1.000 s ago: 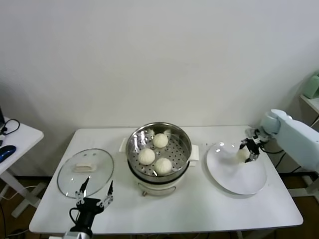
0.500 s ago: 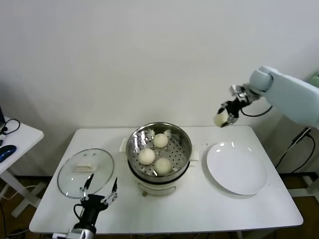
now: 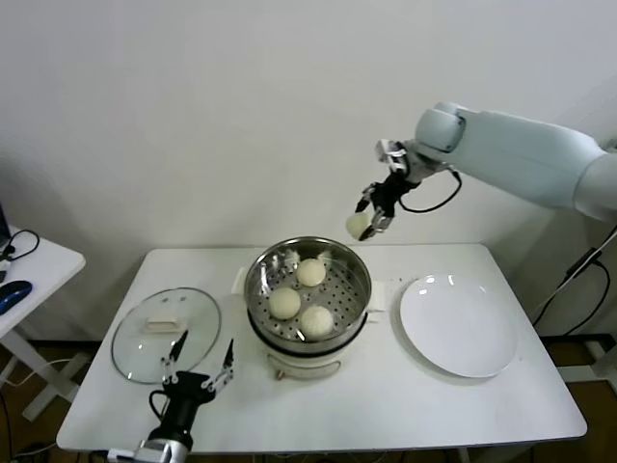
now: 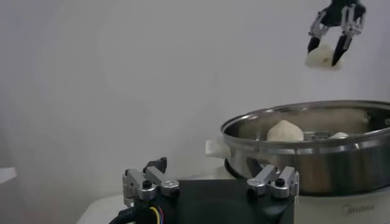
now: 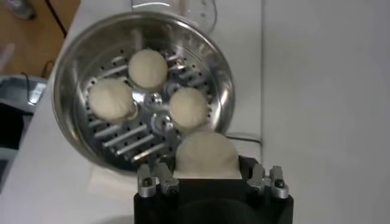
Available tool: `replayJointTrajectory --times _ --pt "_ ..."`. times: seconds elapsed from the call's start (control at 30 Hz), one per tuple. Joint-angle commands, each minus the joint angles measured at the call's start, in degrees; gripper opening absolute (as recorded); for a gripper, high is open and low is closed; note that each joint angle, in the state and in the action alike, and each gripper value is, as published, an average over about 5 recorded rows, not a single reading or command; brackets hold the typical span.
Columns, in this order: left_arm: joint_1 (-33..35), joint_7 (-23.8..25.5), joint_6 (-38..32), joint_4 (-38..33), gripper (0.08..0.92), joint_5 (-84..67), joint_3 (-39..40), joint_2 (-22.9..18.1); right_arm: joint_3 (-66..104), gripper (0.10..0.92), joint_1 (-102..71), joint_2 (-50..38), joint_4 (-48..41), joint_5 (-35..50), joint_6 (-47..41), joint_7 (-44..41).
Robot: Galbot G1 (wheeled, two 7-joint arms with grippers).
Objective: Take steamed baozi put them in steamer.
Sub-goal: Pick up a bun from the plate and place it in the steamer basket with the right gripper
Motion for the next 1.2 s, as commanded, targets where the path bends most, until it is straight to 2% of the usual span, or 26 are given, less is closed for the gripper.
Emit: replayJointTrajectory --times 0.03,0.27,0.87,1.2 --pt "-0.12 -0.27 0.02 -0.09 0.823 0.05 0.57 0.39 -9.24 0.678 3.11 4.78 8.63 8.17 -3.93 3.09" --pt "-0.79 -0.41 0.49 -0.18 0.823 0.22 1.34 1.03 -10.03 0.674 0.46 5.19 9.68 6.57 -4.21 4.13" --pt "-0.81 -0.39 0.12 0.80 0.823 -0.10 1.16 0.97 -10.00 0.670 -5.44 9.98 1.74 2.31 -2.94 3.42" --pt "-2.35 -0.50 0.71 1.43 0.823 0.51 3.20 1.00 -10.47 0.672 -6.19 9.64 0.89 0.96 -2.56 3.53"
